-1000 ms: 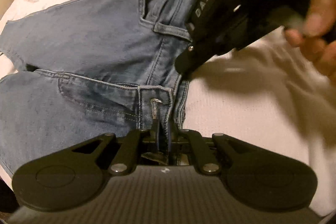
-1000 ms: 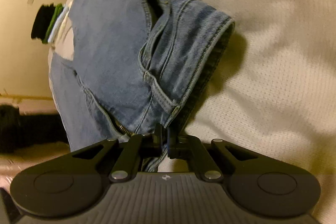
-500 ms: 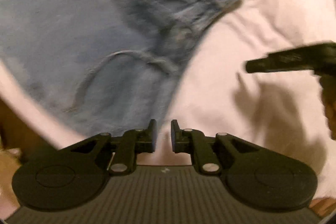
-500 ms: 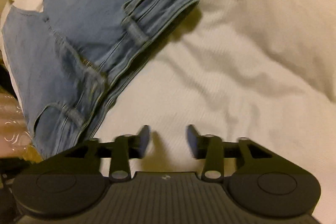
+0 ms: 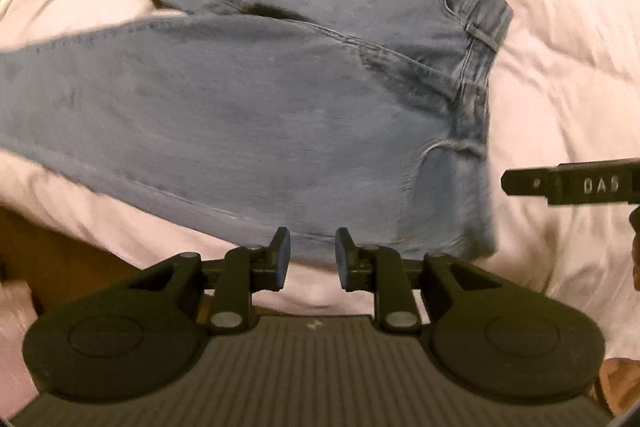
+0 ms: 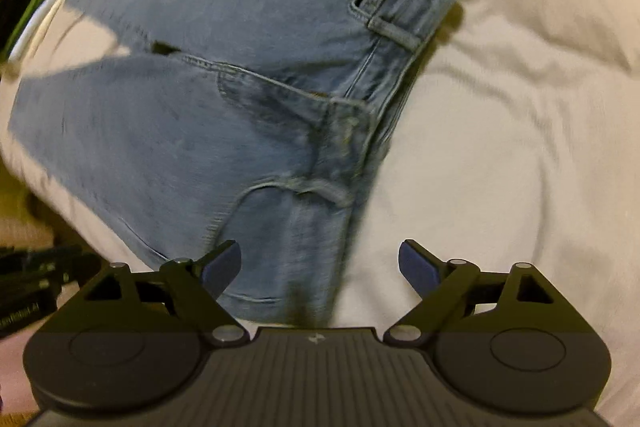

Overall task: Fold clothes
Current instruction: 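Open both tools and withdraw above the flat jeans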

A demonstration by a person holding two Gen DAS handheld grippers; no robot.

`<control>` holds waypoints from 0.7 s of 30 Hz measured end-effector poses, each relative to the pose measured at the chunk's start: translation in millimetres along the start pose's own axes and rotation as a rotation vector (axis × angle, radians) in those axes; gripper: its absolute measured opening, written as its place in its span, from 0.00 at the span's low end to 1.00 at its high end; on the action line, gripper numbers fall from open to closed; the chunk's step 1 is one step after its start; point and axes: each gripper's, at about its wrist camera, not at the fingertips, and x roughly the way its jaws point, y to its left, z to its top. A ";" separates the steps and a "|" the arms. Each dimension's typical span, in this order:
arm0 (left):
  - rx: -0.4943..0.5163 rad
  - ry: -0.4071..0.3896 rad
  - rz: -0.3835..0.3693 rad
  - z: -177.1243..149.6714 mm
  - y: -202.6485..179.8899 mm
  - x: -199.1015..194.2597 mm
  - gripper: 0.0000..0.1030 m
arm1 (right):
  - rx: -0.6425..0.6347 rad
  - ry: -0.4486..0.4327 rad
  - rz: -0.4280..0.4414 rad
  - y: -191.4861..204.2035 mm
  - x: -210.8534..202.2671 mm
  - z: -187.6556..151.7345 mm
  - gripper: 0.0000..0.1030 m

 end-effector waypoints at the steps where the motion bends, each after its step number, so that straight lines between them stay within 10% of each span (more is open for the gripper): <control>1: 0.028 -0.004 -0.007 -2.2 9.2 -4.0 0.19 | 0.043 -0.018 -0.003 8.1 -1.9 -7.8 0.86; 21: 0.102 -0.126 -0.003 -21.4 71.9 -50.9 0.23 | 0.208 -0.144 -0.010 75.5 -37.1 -70.4 0.87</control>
